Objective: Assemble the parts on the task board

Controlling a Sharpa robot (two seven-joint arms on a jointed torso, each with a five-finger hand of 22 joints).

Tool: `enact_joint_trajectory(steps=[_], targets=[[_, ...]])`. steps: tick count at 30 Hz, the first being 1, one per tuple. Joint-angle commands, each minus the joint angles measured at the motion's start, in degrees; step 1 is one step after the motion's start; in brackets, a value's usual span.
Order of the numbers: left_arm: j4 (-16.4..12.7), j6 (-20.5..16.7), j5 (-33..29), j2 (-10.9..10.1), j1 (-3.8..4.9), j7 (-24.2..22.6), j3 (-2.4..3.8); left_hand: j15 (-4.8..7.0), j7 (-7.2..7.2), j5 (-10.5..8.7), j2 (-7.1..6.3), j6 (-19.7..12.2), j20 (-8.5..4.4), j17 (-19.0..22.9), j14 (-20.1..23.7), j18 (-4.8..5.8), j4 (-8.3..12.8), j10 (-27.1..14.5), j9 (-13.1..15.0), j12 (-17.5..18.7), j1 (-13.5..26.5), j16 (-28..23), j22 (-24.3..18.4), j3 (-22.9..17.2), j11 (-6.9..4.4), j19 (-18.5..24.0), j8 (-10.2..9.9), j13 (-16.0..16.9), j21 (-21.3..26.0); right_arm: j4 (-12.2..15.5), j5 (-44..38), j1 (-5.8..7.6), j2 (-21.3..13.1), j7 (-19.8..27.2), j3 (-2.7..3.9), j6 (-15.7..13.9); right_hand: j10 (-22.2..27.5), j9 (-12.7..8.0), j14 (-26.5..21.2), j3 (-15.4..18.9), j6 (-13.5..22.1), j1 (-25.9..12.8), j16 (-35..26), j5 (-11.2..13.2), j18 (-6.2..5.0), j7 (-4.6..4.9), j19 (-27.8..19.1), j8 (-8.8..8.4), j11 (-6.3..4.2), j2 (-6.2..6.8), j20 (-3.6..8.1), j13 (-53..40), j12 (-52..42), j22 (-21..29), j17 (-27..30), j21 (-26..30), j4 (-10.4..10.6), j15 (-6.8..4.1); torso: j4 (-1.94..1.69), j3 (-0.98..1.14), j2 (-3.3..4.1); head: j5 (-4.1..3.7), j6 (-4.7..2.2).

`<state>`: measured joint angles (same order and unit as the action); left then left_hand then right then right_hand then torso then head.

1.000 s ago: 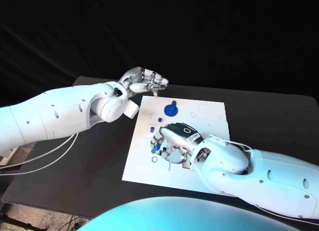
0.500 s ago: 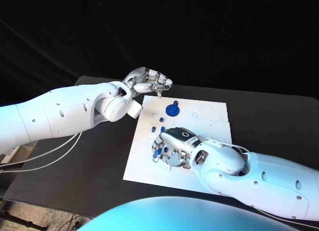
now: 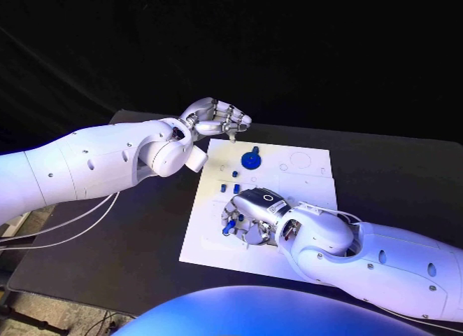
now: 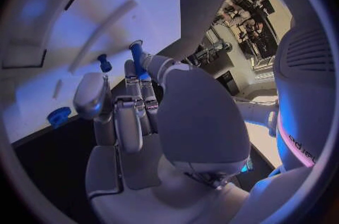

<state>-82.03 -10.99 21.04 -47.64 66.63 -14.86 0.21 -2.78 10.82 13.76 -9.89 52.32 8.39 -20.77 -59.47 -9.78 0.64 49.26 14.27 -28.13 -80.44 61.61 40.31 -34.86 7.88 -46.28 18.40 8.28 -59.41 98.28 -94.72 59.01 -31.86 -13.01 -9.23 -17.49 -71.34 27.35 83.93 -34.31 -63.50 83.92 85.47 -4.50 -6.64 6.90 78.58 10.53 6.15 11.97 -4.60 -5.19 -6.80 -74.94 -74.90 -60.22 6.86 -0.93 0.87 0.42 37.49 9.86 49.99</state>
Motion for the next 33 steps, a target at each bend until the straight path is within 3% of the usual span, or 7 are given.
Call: enact_joint_trajectory(steps=[1,12,14,18,22,27,33], targets=[[-0.13,0.89,0.28,0.09,0.04,-0.29,0.04,-0.45,0.22,0.13,0.55,-0.15,0.19,0.05,-0.03,-0.80,0.28,-0.41,-0.09,0.32,0.12,-0.32,0.08,0.03,0.00,0.37,-0.11,-0.05,-0.04,-0.20,-0.98,-0.13,0.19,-0.62,-0.04,2.24,-3.42,0.07,3.25,0.06,-0.20,-0.25,0.02,0.05,0.70,0.21,-0.33,0.23,-3.18,-0.54,-0.02,-0.01,-0.10,-1.90,-0.50,0.37,-0.40,-0.33,0.03,0.01,-0.01,0.05,0.01],[-0.19,0.89,0.30,0.09,0.04,-0.28,0.04,-0.45,0.22,0.13,0.55,-0.15,0.19,0.05,-0.03,-0.80,0.28,-0.41,-0.09,0.32,0.12,-0.32,0.08,0.03,0.00,0.37,-0.11,-0.05,-0.04,-0.77,-2.06,-0.36,0.70,-2.20,-0.11,2.75,-3.32,0.08,3.21,0.09,-0.03,-0.69,-0.05,0.21,0.66,0.22,-0.45,0.19,-3.13,-0.52,-0.06,-0.04,0.04,-1.81,-0.31,0.67,-0.52,-0.29,0.04,0.02,-0.02,0.07,0.01],[-0.20,0.87,0.30,0.07,0.04,-0.27,0.04,-0.45,0.22,0.13,0.55,-0.15,0.19,0.05,-0.03,-0.80,0.28,-0.41,-0.09,0.32,0.12,-0.32,0.08,0.03,0.00,0.37,-0.11,-0.05,-0.04,-0.86,-2.12,-0.38,0.87,-2.24,-0.13,2.83,-2.78,-0.07,3.18,0.13,0.80,-1.36,-0.11,0.21,0.61,0.46,-0.59,-0.21,-2.90,-0.06,-0.17,-0.01,0.46,-1.70,-0.15,1.04,-0.82,-0.13,0.04,0.02,-0.01,0.07,0.01],[-0.25,0.80,0.32,0.06,0.05,-0.22,0.04,-0.45,0.22,0.13,0.55,-0.15,0.19,0.05,-0.03,-0.80,0.28,-0.41,-0.09,0.32,0.12,-0.32,0.08,0.03,0.00,0.37,-0.11,-0.05,-0.04,-1.00,-1.77,-0.39,1.31,-1.89,-0.24,2.97,-2.00,-0.91,3.17,0.84,4.04,-3.86,-0.11,-2.15,0.61,1.50,-0.71,-2.05,-2.09,2.02,-0.72,-0.18,0.87,-1.61,-0.13,1.54,-1.05,0.58,-0.03,-0.01,0.01,0.05,0.01],[-0.26,0.77,0.33,0.06,0.06,-0.21,0.04,-0.45,0.22,0.13,0.55,-0.15,0.19,0.05,-0.03,-0.80,0.28,-0.41,-0.09,0.32,0.12,-0.32,0.08,0.03,0.00,0.37,-0.11,-0.05,-0.04,-0.99,-1.58,-0.40,1.50,-1.50,-0.31,2.80,-1.71,-1.24,3.11,1.75,5.30,-5.39,-0.18,-2.44,0.57,1.61,-0.75,-2.79,-1.90,3.26,-0.97,-0.29,0.98,-1.53,0.09,1.82,-0.74,0.78,0.00,0.00,-0.03,0.09,0.01],[-0.26,0.78,0.34,0.06,0.06,-0.18,0.04,-0.45,0.22,0.13,0.55,-0.15,0.19,0.05,-0.03,-0.80,0.28,-0.41,-0.09,0.32,0.12,-0.32,0.08,0.03,0.00,0.37,-0.11,-0.05,-0.04,-0.95,-1.54,-0.40,1.48,-1.43,-0.35,1.83,-0.54,-1.65,3.07,2.68,7.20,-6.48,-0.20,-2.36,0.46,1.40,-0.84,-3.76,-1.79,4.20,-1.12,-0.25,1.47,-1.31,0.20,2.40,-0.51,0.86,0.01,0.01,-0.04,0.07,0.01],[-0.27,0.82,0.35,0.01,0.06,-0.11,0.04,-0.45,0.22,0.13,0.55,-0.15,0.19,0.05,-0.03,-0.80,0.28,-0.41,-0.09,0.32,0.12,-0.32,0.08,0.03,0.00,0.37,-0.11,-0.05,-0.04,-0.94,-1.81,-0.39,1.04,-1.45,-0.37,0.25,1.33,-1.76,2.80,3.55,7.86,-6.83,-0.60,-2.33,0.23,1.49,-1.35,-4.01,-1.49,4.43,-1.29,-0.07,1.98,-0.69,1.34,3.95,-0.64,1.09,0.03,0.03,-0.05,0.05,0.01]])
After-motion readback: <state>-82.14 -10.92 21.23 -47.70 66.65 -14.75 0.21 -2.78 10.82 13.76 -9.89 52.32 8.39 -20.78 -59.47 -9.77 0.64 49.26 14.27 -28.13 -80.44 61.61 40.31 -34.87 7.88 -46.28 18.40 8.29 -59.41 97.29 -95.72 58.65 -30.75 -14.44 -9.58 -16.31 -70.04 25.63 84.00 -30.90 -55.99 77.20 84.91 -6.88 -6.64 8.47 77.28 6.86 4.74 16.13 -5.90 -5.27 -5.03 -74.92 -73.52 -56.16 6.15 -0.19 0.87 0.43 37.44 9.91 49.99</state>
